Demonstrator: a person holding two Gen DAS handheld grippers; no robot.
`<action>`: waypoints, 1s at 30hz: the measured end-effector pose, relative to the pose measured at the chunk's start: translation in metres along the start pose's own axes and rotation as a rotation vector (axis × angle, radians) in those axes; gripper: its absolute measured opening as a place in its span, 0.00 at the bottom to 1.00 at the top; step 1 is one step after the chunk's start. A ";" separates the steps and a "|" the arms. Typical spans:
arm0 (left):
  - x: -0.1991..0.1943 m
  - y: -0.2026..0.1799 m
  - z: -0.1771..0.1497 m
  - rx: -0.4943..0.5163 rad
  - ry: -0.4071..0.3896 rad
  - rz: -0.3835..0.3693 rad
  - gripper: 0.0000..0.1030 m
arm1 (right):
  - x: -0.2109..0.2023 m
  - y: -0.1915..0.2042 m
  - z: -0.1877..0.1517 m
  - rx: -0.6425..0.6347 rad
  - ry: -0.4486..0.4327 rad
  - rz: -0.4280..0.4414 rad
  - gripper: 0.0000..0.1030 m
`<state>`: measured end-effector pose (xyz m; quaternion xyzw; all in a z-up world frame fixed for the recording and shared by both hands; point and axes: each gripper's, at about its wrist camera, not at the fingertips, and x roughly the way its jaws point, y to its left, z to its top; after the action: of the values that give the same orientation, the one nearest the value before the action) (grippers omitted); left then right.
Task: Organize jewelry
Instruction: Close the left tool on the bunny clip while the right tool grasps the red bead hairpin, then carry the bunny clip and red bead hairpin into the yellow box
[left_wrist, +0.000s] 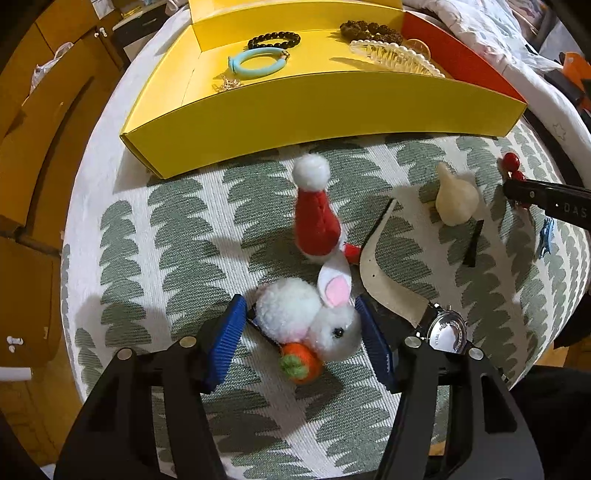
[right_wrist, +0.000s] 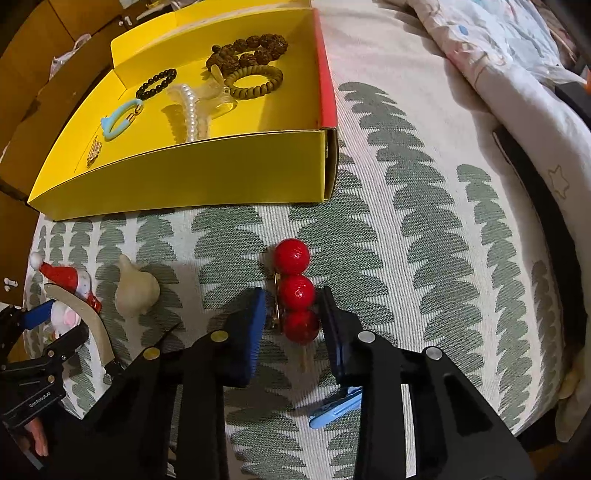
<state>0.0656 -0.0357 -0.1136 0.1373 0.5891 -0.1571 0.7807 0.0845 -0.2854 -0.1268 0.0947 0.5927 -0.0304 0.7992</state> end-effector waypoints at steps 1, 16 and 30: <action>-0.001 0.001 0.000 -0.004 0.000 -0.007 0.56 | 0.000 0.000 0.000 0.000 0.001 0.000 0.29; -0.019 0.008 0.001 -0.024 -0.026 -0.050 0.49 | -0.006 0.001 -0.002 0.009 0.006 0.014 0.26; -0.060 0.027 0.005 -0.065 -0.117 -0.113 0.48 | -0.036 0.006 0.000 0.017 -0.058 0.054 0.26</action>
<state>0.0658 -0.0076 -0.0536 0.0690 0.5542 -0.1895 0.8076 0.0746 -0.2813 -0.0923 0.1167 0.5663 -0.0168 0.8157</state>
